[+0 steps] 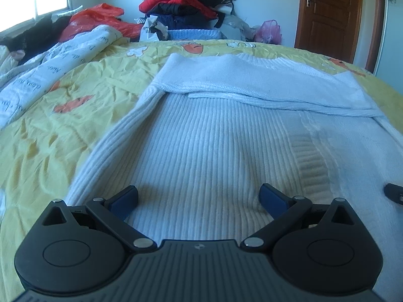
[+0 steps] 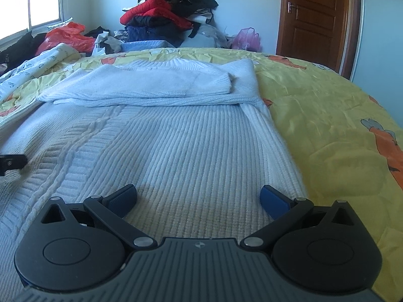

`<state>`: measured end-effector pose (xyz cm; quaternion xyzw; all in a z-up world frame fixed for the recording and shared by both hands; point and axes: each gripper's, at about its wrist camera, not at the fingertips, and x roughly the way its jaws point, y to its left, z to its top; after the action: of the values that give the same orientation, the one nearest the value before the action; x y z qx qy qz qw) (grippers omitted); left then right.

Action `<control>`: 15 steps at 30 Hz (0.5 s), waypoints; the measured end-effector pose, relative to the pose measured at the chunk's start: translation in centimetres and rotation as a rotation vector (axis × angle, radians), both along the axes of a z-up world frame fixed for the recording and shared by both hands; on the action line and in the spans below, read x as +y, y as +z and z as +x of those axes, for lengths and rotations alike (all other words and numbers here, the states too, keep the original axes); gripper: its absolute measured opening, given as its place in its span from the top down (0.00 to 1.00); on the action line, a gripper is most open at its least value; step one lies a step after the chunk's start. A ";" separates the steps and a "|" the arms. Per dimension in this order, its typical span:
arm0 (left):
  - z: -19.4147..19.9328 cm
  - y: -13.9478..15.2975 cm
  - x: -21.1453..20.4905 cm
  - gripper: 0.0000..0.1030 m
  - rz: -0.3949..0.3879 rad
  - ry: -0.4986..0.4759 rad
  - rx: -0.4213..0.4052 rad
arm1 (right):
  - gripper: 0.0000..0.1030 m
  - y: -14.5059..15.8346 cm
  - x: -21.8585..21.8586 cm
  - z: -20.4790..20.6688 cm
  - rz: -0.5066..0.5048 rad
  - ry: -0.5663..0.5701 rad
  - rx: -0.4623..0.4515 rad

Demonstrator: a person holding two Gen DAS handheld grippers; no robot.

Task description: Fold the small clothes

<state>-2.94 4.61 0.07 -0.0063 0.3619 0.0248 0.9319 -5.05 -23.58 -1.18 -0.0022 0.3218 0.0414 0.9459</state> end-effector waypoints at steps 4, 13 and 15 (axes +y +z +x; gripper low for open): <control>-2.3 -0.3 -0.2 0.00 0.046 -0.031 -0.001 | 0.01 0.0 0.0 0.0 -0.001 0.000 0.000; -5.8 -0.1 0.3 0.00 0.049 -0.067 -0.006 | 0.01 0.1 0.1 -0.4 -0.010 -0.009 -0.003; -6.4 0.0 0.6 0.00 0.050 -0.076 -0.001 | 0.01 0.2 0.1 -1.2 -0.022 0.000 0.005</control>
<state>-9.35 5.25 0.07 0.0308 0.3608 -0.0016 0.9321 -6.23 -23.44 -0.94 -0.0124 0.3247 0.0377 0.9450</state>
